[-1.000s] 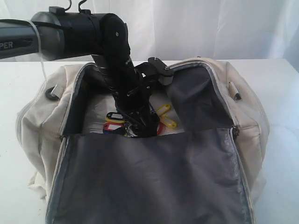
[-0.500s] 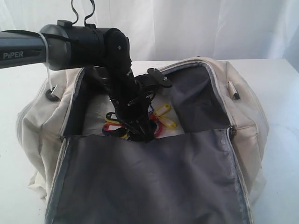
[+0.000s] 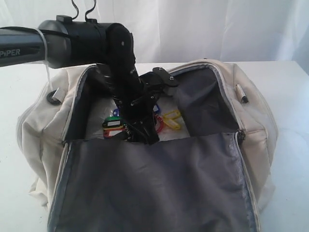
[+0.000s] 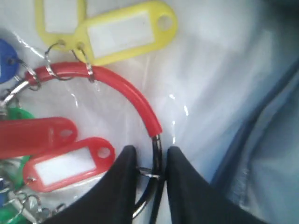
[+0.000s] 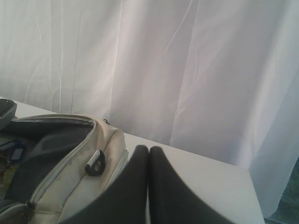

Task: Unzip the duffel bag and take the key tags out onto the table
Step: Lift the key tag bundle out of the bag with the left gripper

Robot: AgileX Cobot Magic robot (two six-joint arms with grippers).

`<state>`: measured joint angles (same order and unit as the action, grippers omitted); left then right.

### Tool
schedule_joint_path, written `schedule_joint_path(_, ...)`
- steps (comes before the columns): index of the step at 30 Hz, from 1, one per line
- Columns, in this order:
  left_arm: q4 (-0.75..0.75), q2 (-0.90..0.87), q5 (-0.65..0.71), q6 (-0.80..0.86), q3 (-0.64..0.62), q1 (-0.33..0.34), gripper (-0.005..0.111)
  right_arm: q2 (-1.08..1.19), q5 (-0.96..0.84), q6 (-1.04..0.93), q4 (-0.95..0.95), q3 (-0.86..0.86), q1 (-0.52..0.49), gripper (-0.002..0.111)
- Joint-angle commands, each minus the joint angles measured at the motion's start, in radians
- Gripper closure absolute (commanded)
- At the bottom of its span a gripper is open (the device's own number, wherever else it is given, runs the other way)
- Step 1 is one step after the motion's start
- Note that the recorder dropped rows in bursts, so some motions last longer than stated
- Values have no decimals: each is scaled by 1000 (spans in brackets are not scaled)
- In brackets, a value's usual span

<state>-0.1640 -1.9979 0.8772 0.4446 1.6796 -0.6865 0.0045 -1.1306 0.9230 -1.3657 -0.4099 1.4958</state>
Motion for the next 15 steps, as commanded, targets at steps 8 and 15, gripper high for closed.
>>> schedule_joint_path(8,-12,132,41,-23,125,-6,107,-5,-7,6,-16,4,2,108)
schedule_joint_path(15,-10,177,49,-24,149,-6,107,-5,-9,4,-16,4,2,108)
